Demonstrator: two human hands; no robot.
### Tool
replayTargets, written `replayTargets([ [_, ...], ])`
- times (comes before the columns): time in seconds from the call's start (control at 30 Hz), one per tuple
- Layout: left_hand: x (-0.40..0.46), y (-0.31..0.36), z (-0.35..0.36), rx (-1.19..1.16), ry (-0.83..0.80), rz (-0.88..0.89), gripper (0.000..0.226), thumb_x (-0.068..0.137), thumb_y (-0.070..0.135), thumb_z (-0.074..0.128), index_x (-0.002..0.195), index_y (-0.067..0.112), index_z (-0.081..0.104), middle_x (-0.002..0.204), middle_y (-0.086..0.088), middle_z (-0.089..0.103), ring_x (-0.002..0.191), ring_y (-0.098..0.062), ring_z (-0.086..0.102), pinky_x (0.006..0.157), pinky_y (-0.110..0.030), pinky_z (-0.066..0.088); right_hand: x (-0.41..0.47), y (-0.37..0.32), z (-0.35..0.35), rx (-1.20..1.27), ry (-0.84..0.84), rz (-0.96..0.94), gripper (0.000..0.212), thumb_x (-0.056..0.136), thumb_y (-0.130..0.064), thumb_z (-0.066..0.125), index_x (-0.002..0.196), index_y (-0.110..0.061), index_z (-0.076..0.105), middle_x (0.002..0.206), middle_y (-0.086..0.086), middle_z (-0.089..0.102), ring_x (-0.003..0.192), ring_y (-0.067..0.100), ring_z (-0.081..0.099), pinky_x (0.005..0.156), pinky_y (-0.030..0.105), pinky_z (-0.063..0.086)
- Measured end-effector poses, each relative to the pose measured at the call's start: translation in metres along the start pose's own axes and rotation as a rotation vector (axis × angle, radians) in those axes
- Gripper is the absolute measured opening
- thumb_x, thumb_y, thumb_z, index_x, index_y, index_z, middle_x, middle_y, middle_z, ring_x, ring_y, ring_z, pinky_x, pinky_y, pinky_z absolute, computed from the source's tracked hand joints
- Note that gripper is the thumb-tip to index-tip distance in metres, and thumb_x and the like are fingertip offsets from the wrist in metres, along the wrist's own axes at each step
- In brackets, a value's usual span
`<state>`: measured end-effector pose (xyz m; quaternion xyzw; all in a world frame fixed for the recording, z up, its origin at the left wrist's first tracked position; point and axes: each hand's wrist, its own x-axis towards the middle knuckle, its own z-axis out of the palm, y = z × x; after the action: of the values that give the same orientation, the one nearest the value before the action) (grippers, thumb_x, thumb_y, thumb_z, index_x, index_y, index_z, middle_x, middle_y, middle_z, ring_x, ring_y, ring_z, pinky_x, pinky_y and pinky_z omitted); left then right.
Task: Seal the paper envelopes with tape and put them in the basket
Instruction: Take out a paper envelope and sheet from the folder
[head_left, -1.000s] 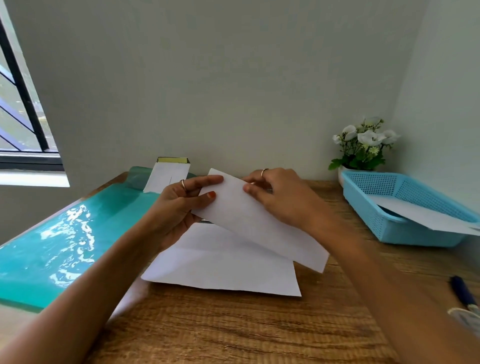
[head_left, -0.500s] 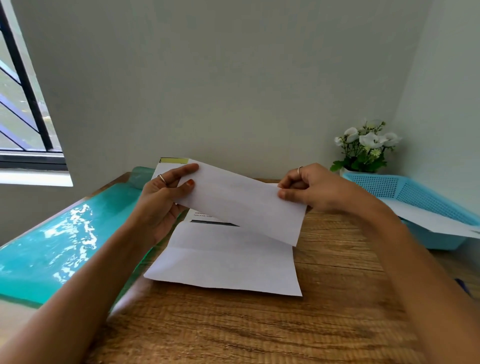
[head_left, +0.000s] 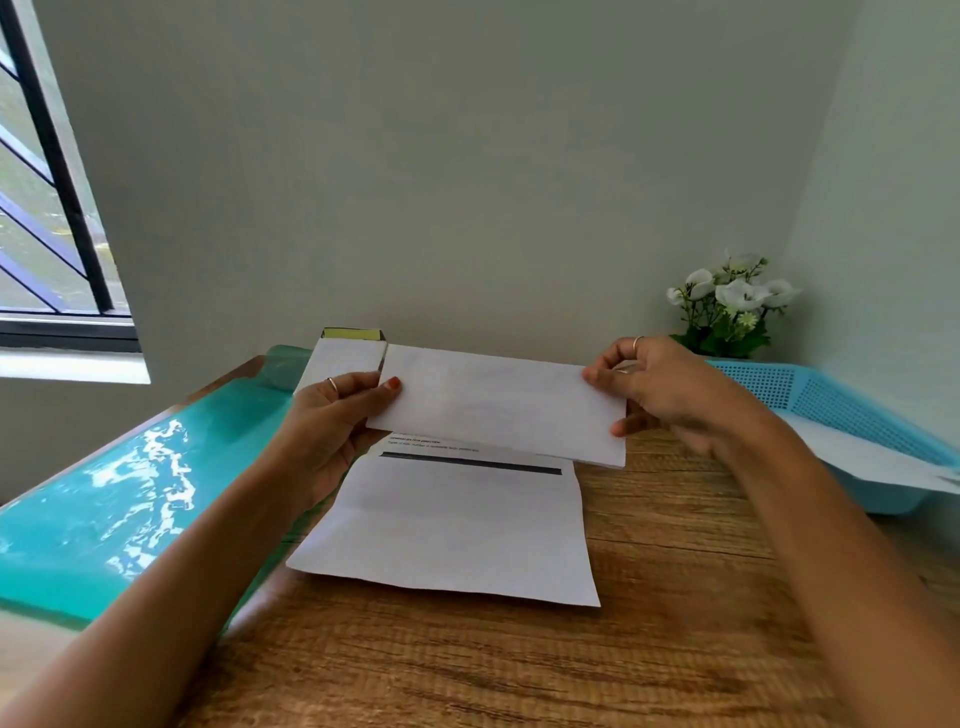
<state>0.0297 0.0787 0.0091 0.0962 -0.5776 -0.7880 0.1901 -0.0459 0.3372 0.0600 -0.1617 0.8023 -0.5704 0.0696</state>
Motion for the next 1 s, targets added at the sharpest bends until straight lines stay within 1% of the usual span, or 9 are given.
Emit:
replayTargets([
  [0.1,0.002,-0.003,-0.001,0.037,0.084,-0.02,0.002,0.085,0.009,0.063,0.086,0.008,0.064,0.079,-0.006,0.069,0.073,-0.017,0.067,0.062,-0.023,0.058,-0.001,0.001,0.002,0.027,-0.078,0.071,0.006,0.087,-0.009,0.063,0.091,-0.006,0.058,0.095,0.011,0.059,0.077,0.018,0.06,0.045,0.021,0.055],
  [0.23,0.006,-0.006,-0.005,0.116,0.093,-0.103,0.012,0.084,0.011,0.065,0.094,0.005,0.065,0.093,-0.013,0.067,0.083,-0.021,0.065,0.065,-0.025,0.059,-0.002,0.006,-0.001,-0.048,-0.234,0.172,0.02,0.086,-0.002,0.061,0.106,-0.003,0.058,0.104,0.014,0.061,0.079,0.019,0.063,0.046,0.02,0.053],
  [0.33,0.005,-0.009,-0.002,0.199,0.089,-0.166,0.013,0.086,0.01,0.062,0.097,0.004,0.063,0.1,-0.015,0.065,0.087,-0.023,0.065,0.077,-0.033,0.055,-0.004,0.01,-0.003,-0.231,-0.383,0.236,0.018,0.089,-0.011,0.061,0.107,-0.006,0.06,0.094,0.012,0.069,0.069,0.014,0.065,0.048,0.019,0.052],
  [0.4,0.004,-0.009,-0.001,0.223,0.106,-0.155,0.011,0.087,0.01,0.061,0.095,0.004,0.063,0.1,-0.015,0.065,0.085,-0.022,0.065,0.077,-0.033,0.053,-0.002,0.011,-0.002,-0.355,-0.428,0.257,0.017,0.091,-0.02,0.059,0.104,-0.009,0.061,0.091,0.009,0.072,0.067,0.013,0.066,0.053,0.021,0.052],
  [0.53,0.005,-0.005,-0.004,0.227,0.141,-0.157,0.01,0.089,0.01,0.059,0.096,0.003,0.062,0.1,-0.015,0.064,0.085,-0.023,0.064,0.077,-0.032,0.053,0.006,0.012,0.003,-0.515,-0.319,0.21,0.02,0.093,-0.032,0.056,0.099,-0.014,0.063,0.095,0.006,0.07,0.081,0.018,0.068,0.069,0.027,0.055],
  [0.7,0.008,-0.002,-0.011,0.248,0.213,-0.206,0.011,0.089,0.012,0.059,0.096,0.005,0.064,0.099,-0.012,0.061,0.088,-0.022,0.06,0.074,-0.031,0.054,0.029,0.008,0.021,-0.5,-0.23,0.071,0.02,0.093,-0.032,0.055,0.095,-0.014,0.064,0.094,0.007,0.07,0.088,0.019,0.067,0.078,0.03,0.056],
  [0.83,0.008,0.006,-0.02,0.261,0.268,-0.24,0.006,0.09,0.012,0.059,0.085,0.01,0.061,0.096,-0.01,0.057,0.09,-0.022,0.057,0.074,-0.03,0.053,0.06,-0.006,0.058,-0.378,-0.288,-0.02,0.016,0.093,-0.024,0.057,0.092,-0.01,0.066,0.092,0.009,0.07,0.084,0.019,0.066,0.079,0.03,0.054],
  [0.93,0.01,0.011,-0.027,0.249,0.278,-0.224,0.007,0.091,0.013,0.057,0.085,0.01,0.061,0.094,-0.01,0.057,0.088,-0.02,0.058,0.073,-0.028,0.052,0.086,-0.012,0.095,-0.232,-0.315,-0.051,0.011,0.091,-0.016,0.061,0.087,-0.007,0.066,0.086,0.011,0.07,0.074,0.016,0.066,0.073,0.025,0.057],
  [1.0,0.012,0.012,-0.032,0.236,0.283,-0.215,0.01,0.091,0.012,0.057,0.082,0.011,0.06,0.095,-0.011,0.058,0.092,-0.022,0.059,0.073,-0.028,0.053,0.104,-0.013,0.12,-0.157,-0.302,-0.077,0.009,0.09,-0.012,0.063,0.087,-0.005,0.066,0.084,0.012,0.068,0.073,0.016,0.065,0.076,0.026,0.057],
])
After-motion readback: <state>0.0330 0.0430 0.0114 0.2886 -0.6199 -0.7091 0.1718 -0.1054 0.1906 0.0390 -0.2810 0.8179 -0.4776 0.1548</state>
